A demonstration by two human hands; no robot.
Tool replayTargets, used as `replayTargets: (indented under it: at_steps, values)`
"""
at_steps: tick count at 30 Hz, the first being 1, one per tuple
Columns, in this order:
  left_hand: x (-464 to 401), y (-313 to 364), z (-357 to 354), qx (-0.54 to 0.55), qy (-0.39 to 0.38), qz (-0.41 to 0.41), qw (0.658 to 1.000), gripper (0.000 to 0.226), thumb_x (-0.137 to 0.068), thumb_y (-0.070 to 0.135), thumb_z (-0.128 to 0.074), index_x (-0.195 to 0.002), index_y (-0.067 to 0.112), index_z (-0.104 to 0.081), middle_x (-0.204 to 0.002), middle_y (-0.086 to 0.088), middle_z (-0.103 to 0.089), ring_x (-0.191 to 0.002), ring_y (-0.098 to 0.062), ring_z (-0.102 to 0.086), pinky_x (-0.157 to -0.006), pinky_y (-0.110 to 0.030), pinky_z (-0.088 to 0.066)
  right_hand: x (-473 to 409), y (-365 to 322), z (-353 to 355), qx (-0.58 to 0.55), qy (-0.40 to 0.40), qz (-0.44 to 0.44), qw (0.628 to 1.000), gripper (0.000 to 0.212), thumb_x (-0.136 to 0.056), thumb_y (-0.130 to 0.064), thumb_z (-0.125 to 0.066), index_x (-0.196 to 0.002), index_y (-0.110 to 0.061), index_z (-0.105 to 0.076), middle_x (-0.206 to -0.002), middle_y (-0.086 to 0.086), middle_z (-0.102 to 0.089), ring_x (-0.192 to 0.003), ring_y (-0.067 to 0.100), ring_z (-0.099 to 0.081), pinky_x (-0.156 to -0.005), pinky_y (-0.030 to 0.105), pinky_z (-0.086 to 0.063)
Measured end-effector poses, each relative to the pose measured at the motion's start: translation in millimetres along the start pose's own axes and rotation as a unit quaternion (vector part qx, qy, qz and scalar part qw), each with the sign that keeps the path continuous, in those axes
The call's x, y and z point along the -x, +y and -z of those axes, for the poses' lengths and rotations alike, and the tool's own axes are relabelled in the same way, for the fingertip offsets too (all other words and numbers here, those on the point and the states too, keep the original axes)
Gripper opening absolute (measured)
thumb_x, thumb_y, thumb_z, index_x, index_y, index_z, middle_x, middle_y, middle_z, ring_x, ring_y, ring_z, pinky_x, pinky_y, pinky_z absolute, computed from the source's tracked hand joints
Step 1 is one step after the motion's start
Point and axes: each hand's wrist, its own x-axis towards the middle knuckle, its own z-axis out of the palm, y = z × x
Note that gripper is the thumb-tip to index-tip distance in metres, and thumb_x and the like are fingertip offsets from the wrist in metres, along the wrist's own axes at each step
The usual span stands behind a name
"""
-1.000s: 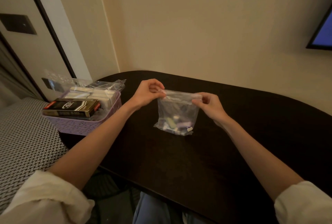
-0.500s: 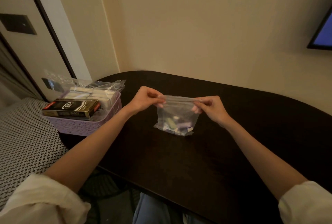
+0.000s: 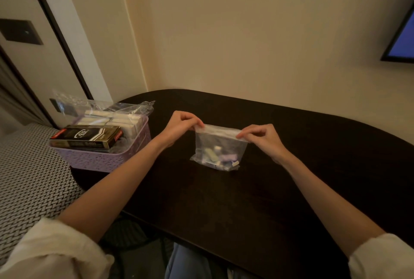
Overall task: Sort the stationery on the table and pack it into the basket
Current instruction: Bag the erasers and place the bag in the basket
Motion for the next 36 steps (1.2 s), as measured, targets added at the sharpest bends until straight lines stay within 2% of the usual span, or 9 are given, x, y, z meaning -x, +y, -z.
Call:
replayTargets:
  at_steps: [2,6,11,14,17,21,24,30,36]
  values:
    - [0.1,2.5,-1.3,-0.026,-0.001,0.000,1.000,0.005,-0.084,0.011,-0.069,-0.089,0.010,-0.071,-0.095,-0.003,-0.070,-0.092,-0.009,-0.066,-0.076,-0.019,-0.051,-2.6,1.3,-2.8,0.035,0.018,0.021,0.999,0.012,-0.082,-0.008,-0.072,-0.093,-0.013,-0.071,-0.092,0.002,-0.069,-0.086,0.005,-0.064,-0.075,0.019,-0.052]
    - [2.3,2.7,-2.1,-0.039,-0.008,-0.001,0.999,0.028,-0.074,0.011,-0.079,-0.099,0.010,-0.067,-0.098,-0.001,-0.069,-0.089,-0.009,-0.068,-0.073,-0.017,-0.055,-4.6,3.0,-6.7,0.025,0.030,0.007,0.999,0.039,-0.078,-0.005,-0.075,-0.113,-0.010,-0.058,-0.091,0.005,-0.068,-0.082,0.008,-0.066,-0.075,0.021,-0.055]
    - [4.9,3.0,0.5,-0.052,-0.066,-0.008,0.996,0.047,-0.076,0.010,-0.077,-0.119,0.012,-0.061,-0.106,0.003,-0.067,-0.098,-0.004,-0.065,-0.079,-0.017,-0.054,-4.0,0.8,-9.2,0.058,0.015,0.024,0.998,0.029,-0.079,-0.007,-0.074,-0.107,-0.013,-0.068,-0.091,-0.002,-0.067,-0.083,0.005,-0.063,-0.077,0.022,-0.053]
    - [4.0,4.3,1.0,-0.117,-0.081,-0.034,0.989,0.029,-0.078,0.007,-0.075,-0.105,0.012,-0.067,-0.102,0.004,-0.068,-0.091,0.001,-0.065,-0.079,-0.017,-0.055,-3.5,2.9,-9.1,0.079,0.011,0.031,0.996,0.019,-0.079,-0.008,-0.074,-0.095,-0.018,-0.070,-0.093,-0.001,-0.068,-0.089,0.012,-0.065,-0.079,0.028,-0.056]
    - [4.4,2.1,1.1,-0.136,-0.073,-0.066,0.986,0.018,-0.079,0.003,-0.073,-0.094,0.013,-0.067,-0.097,-0.001,-0.069,-0.090,-0.006,-0.068,-0.081,-0.021,-0.056,-0.2,6.3,-9.0,0.094,0.009,0.034,0.995,0.013,-0.081,-0.003,-0.071,-0.088,-0.014,-0.067,-0.093,0.001,-0.066,-0.090,0.014,-0.064,-0.080,0.034,-0.057]
    - [6.3,-3.0,-2.1,-0.111,-0.053,-0.074,0.990,0.015,-0.082,0.000,-0.069,-0.084,0.014,-0.067,-0.097,-0.004,-0.070,-0.094,-0.010,-0.068,-0.081,-0.021,-0.056,6.6,8.7,-10.6,0.080,-0.006,0.052,0.995,0.023,-0.080,0.010,-0.062,-0.079,-0.013,-0.064,-0.104,0.002,-0.063,-0.104,0.012,-0.061,-0.087,0.032,-0.055]
    - [7.5,-9.0,-4.1,-0.115,-0.047,-0.075,0.989,0.022,-0.085,-0.004,-0.063,-0.078,0.016,-0.067,-0.098,-0.002,-0.070,-0.098,-0.008,-0.067,-0.083,-0.022,-0.055,10.1,11.3,-13.3,0.094,-0.018,0.052,0.994,0.022,-0.083,0.008,-0.058,-0.076,-0.012,-0.065,-0.108,-0.001,-0.064,-0.108,0.007,-0.059,-0.089,0.028,-0.053]
    - [15.4,-21.7,-6.5,-0.180,-0.042,-0.115,0.976,0.023,-0.087,-0.001,-0.061,-0.079,0.019,-0.068,-0.098,0.004,-0.069,-0.097,-0.004,-0.065,-0.086,-0.022,-0.055,18.7,18.5,-13.0,0.112,-0.029,0.045,0.992,0.021,-0.084,0.000,-0.062,-0.075,-0.018,-0.069,-0.101,-0.002,-0.067,-0.098,0.009,-0.062,-0.083,0.027,-0.054]
    - [18.3,-20.0,-9.3,-0.211,-0.039,-0.116,0.970,0.015,-0.084,0.008,-0.065,-0.086,0.023,-0.069,-0.096,0.002,-0.070,-0.089,-0.008,-0.066,-0.078,-0.023,-0.057,18.0,18.6,-17.1,0.146,0.009,0.041,0.988,0.002,-0.082,-0.017,-0.073,-0.084,-0.017,-0.072,-0.085,-0.004,-0.067,-0.077,0.008,-0.063,-0.071,0.022,-0.053]
